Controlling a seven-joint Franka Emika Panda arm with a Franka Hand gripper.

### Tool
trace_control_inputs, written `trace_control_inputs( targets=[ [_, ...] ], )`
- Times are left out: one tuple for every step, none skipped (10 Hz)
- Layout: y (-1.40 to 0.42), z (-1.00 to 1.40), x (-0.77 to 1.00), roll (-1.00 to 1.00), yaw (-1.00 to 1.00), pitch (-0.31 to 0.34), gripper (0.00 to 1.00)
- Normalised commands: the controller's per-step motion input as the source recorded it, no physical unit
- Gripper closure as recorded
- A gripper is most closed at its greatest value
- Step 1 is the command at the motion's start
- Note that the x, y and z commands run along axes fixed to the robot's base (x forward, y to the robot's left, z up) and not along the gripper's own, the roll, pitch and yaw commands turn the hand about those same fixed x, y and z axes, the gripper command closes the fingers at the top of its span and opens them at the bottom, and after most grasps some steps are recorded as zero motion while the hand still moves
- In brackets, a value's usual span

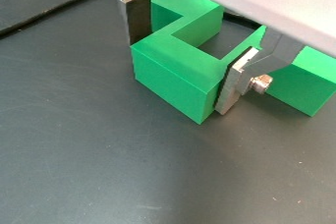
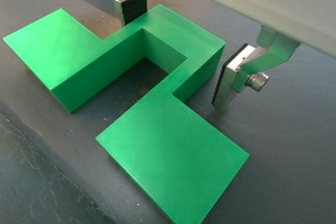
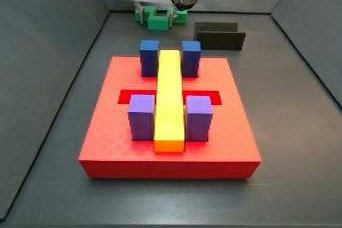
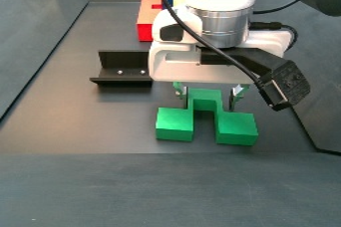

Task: Pick up the green object. Move up. Place the green object on the fixture. Regrasp the green object. Move to above the board. Insert the green object.
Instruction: Pick up the green object.

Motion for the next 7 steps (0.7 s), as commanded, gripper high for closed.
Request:
trace_control_inputs(
  targets=[
    [0.0,-0.02,0.0,0.0,-0.1,0.0,0.0],
    [0.0,0.0,0.0,0.0,-0.1,0.003,0.0],
    [0.0,0.0,0.0,0.0,-0.11,0.016,0.0],
    [0.0,0.0,0.0,0.0,-0.13,0.024,0.0],
    [0.0,0.0,0.0,0.0,-0.17,0.036,0.0],
    [0.0,0.0,0.0,0.0,-0.17,0.04,0.0],
    [0.0,0.0,0.0,0.0,-0.17,0.037,0.0]
  ],
)
